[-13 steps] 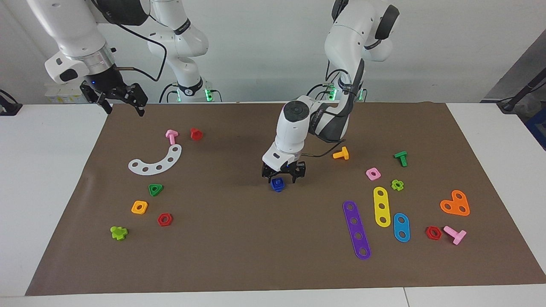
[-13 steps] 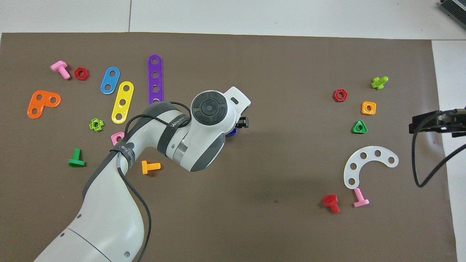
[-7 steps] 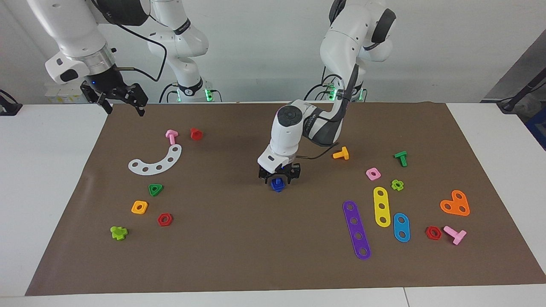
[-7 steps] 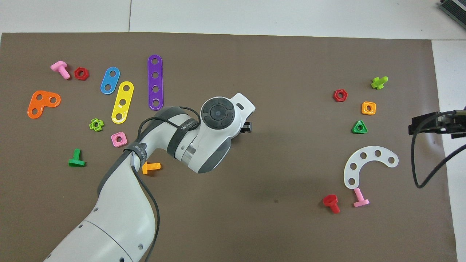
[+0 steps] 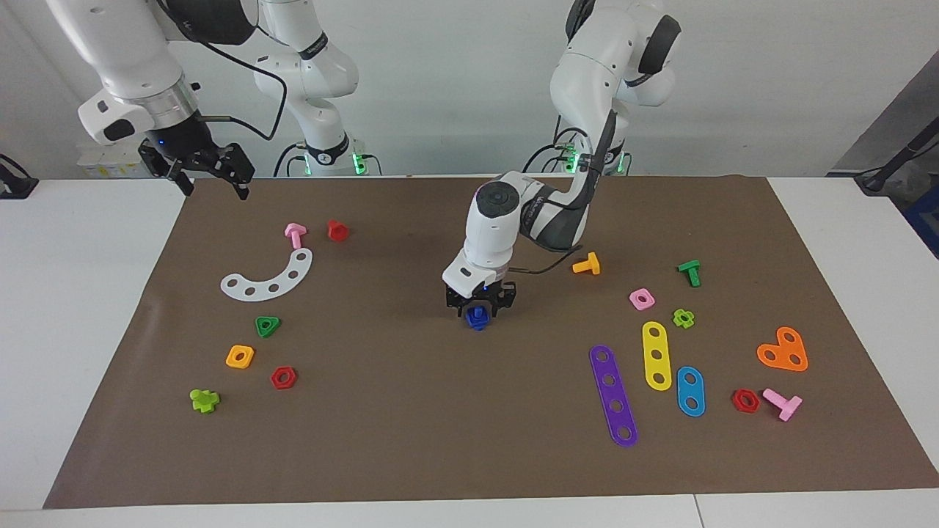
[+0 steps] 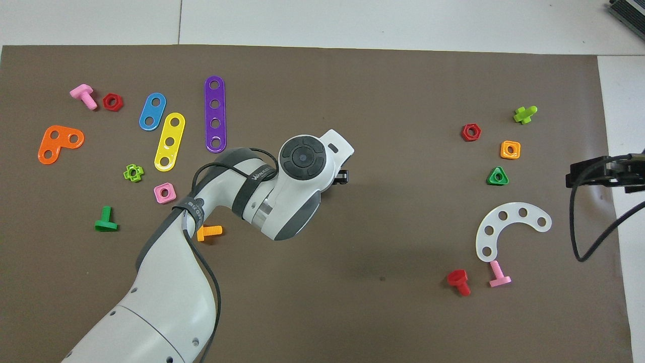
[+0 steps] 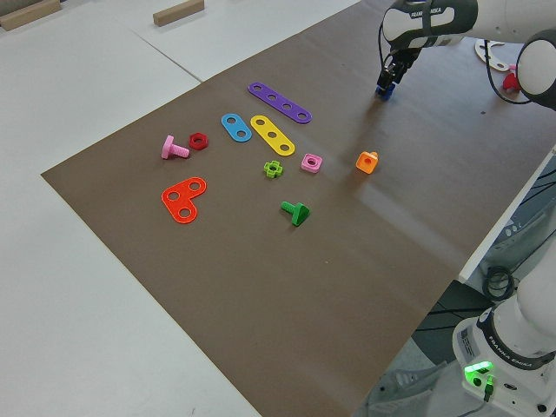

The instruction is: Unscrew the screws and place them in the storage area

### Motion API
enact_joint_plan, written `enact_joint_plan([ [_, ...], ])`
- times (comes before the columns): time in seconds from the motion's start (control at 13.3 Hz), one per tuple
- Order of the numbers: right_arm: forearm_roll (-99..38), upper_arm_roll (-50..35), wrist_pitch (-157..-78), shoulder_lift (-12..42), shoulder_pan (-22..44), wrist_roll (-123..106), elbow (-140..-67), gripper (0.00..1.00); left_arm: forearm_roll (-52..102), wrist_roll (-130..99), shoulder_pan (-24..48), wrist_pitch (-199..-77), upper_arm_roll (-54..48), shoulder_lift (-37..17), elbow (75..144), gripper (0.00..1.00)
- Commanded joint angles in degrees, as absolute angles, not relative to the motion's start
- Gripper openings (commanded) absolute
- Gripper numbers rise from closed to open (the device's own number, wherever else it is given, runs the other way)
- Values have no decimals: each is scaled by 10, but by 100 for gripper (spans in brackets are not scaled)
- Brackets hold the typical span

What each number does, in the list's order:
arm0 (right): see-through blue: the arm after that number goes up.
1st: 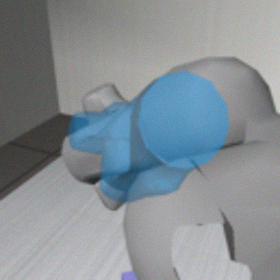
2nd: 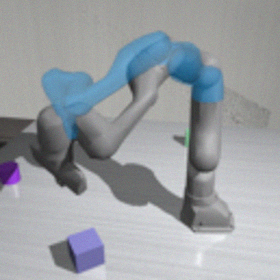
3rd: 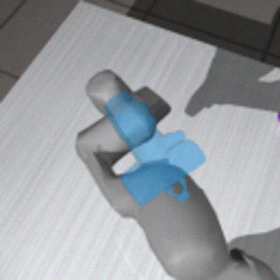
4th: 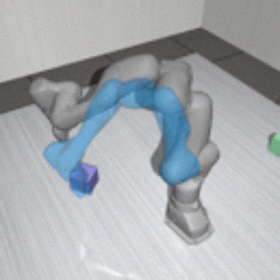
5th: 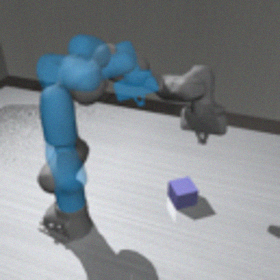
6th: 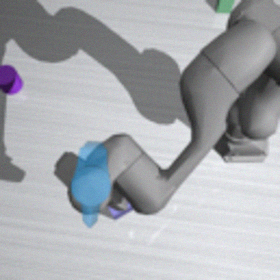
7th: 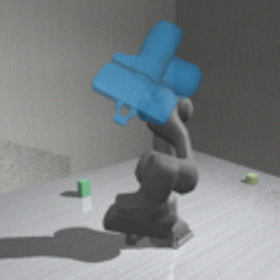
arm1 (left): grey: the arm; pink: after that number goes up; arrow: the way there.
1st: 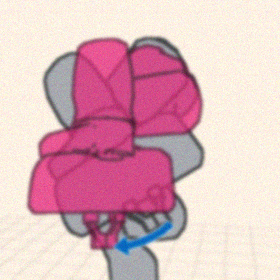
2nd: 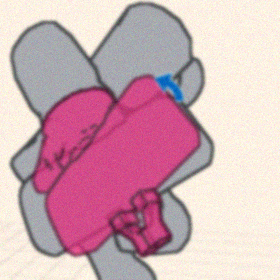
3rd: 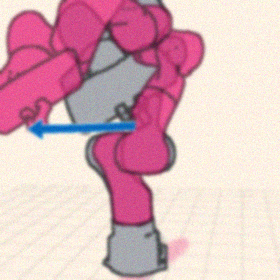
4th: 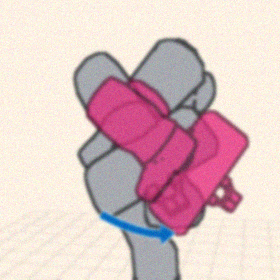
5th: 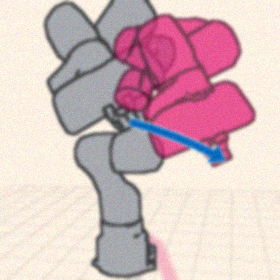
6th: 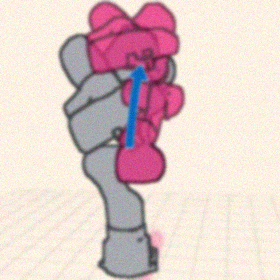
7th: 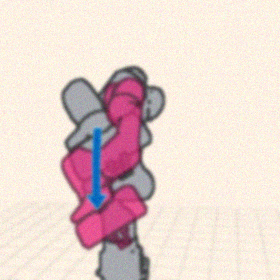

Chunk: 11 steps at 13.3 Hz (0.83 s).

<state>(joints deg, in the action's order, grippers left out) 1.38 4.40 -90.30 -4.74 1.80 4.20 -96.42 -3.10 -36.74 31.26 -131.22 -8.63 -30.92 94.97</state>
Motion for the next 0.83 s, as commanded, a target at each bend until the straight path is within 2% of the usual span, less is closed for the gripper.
enact_joint_plan([
  [0.0,22,44,-904,-63,11,26,-984,100,-47,-381,324,-1314,-75,-314,943,69],
  [0.23,22,44,-904,-66,11,26,-985,100,-48,-381,324,-1314,-75,-314,944,64],
  [0.75,22,44,-904,-66,11,26,-985,100,-47,-381,322,-1311,-75,-314,941,43],
])
